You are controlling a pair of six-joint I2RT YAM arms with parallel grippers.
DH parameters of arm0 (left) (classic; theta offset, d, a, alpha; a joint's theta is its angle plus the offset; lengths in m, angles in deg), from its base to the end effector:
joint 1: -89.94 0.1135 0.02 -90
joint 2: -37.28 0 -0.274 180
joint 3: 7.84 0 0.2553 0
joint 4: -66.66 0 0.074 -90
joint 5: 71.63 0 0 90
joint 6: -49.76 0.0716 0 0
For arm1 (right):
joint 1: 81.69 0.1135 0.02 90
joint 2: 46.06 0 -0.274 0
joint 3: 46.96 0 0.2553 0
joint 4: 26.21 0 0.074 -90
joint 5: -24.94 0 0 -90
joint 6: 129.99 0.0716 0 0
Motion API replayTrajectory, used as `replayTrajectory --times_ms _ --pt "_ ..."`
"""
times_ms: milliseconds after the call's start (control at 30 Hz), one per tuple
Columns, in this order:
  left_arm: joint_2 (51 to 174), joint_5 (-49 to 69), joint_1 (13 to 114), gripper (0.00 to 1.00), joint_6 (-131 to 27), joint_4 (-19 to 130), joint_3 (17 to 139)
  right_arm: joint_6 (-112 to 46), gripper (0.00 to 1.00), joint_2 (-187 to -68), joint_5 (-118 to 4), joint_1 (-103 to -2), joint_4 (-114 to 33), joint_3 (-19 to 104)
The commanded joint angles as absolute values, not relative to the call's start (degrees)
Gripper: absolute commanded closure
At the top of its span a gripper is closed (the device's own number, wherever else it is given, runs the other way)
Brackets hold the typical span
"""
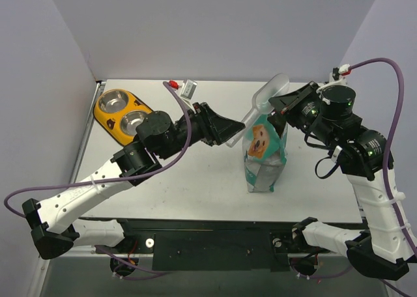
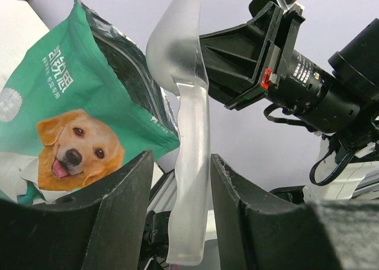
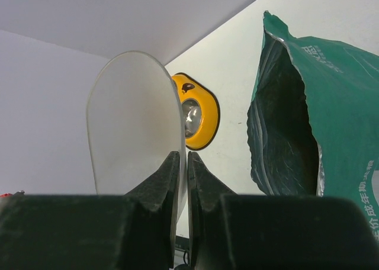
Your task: Serve the pet food
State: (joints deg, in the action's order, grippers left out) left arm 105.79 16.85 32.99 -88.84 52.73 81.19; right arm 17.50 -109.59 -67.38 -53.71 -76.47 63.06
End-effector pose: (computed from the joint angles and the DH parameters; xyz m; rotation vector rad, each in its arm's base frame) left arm 0.1638 -0.2553 0.4747 0.1445 1.6427 -1.4866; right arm 0.1946 0.1001 0.5344 0.4794 1.6895 1.0895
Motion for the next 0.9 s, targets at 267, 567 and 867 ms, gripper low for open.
replayTrajectory --times_ms 267,567,867 --pt "108.5 11.4 34.6 0.47 -89.9 54.5 84.8 19.7 1.0 -109.6 -68.5 -52.0 -73.2 62.5" --pt "109.2 10.1 35.1 0.56 -89.5 54.7 85.1 19.9 1.0 -109.6 -69.4 -51.8 -73.3 61.9" --pt "110.8 8.2 35.3 0.48 -89.2 54.2 86.9 19.8 1.0 -110.1 -69.4 -51.9 -73.0 62.3"
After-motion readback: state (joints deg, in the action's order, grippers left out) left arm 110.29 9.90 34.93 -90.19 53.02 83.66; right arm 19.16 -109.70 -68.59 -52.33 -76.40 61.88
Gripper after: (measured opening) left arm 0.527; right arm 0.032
